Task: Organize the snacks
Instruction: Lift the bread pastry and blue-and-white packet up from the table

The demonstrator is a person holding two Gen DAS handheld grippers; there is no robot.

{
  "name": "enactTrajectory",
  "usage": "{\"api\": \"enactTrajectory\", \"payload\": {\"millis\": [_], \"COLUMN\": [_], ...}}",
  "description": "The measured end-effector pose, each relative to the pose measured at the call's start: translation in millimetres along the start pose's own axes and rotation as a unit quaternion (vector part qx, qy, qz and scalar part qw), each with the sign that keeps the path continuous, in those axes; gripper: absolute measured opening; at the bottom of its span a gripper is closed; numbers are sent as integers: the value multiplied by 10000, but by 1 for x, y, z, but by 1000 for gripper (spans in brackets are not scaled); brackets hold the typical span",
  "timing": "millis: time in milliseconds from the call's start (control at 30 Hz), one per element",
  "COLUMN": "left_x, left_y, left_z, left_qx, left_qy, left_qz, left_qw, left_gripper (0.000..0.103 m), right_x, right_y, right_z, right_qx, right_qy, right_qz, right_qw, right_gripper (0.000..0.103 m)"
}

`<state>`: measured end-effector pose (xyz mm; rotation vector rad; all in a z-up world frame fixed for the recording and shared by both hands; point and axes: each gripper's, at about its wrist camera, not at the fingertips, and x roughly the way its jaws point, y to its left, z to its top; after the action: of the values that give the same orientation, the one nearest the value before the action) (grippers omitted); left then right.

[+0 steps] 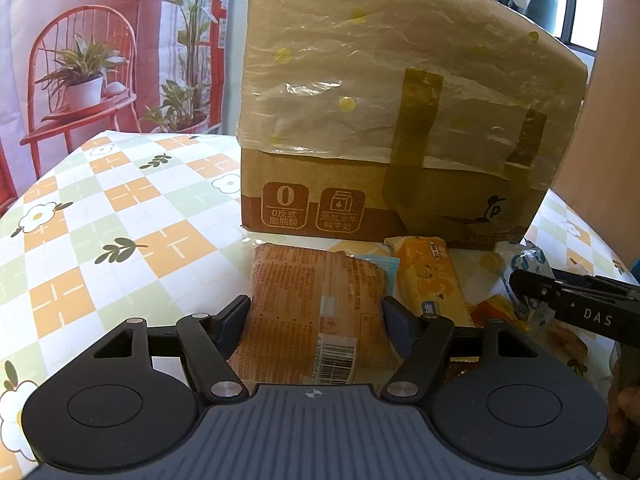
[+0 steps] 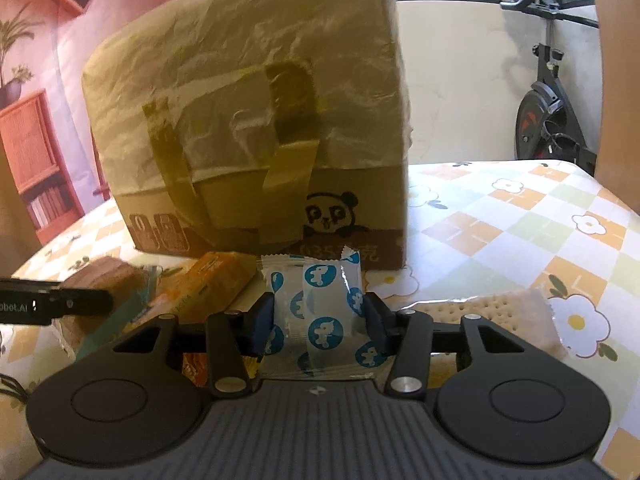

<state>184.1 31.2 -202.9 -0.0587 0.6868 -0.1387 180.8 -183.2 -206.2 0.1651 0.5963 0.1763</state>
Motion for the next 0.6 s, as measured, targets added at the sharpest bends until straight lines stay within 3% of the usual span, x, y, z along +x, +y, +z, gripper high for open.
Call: {"api": "enactTrajectory", "payload": {"millis": [267,600], "left_x": [-12,-45], "left_y": [2,13], "left_z": [4,31], "left_qx": [-49,19], "left_qy": [-201,-935], "left_qz": [-10,362], "left_qw": [9998,9950], "left_gripper": [73,73], "right_x": [-10,-12], "right_y": [-3,-9], "right_z": [-1,4], "right_qx": [100,321], "right_qy": [-204,-191], "right_qz": [72,32], "right_qw": [9997,9993], "right_gripper": [50,50]}}
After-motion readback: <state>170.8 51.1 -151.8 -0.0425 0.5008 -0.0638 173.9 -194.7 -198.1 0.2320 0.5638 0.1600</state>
